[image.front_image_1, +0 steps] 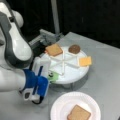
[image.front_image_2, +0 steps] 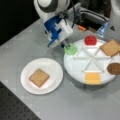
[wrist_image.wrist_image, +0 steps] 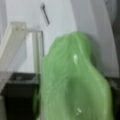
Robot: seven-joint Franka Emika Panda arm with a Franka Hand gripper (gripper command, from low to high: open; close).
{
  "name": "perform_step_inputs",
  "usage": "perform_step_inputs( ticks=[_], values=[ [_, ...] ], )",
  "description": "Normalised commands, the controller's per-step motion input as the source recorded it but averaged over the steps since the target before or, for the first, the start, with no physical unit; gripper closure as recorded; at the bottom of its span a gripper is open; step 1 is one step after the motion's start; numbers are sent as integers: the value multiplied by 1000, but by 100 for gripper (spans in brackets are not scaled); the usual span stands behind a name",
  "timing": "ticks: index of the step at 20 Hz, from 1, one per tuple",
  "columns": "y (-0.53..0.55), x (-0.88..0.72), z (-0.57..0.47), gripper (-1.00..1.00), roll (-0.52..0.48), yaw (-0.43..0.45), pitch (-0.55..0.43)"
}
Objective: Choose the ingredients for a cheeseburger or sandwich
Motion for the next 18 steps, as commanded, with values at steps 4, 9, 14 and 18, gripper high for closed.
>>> perform_step_inputs(
  ticks=[4, 9, 14, 18],
  values=[
    [-193, 163, 16, 100, 136, 109, 13],
    [-245, 112, -37, 100, 113, 95, 40],
    [-280, 90, 12, 100, 111, 106, 79],
    [-374, 126, 133, 100, 114, 137, 134]
  ],
)
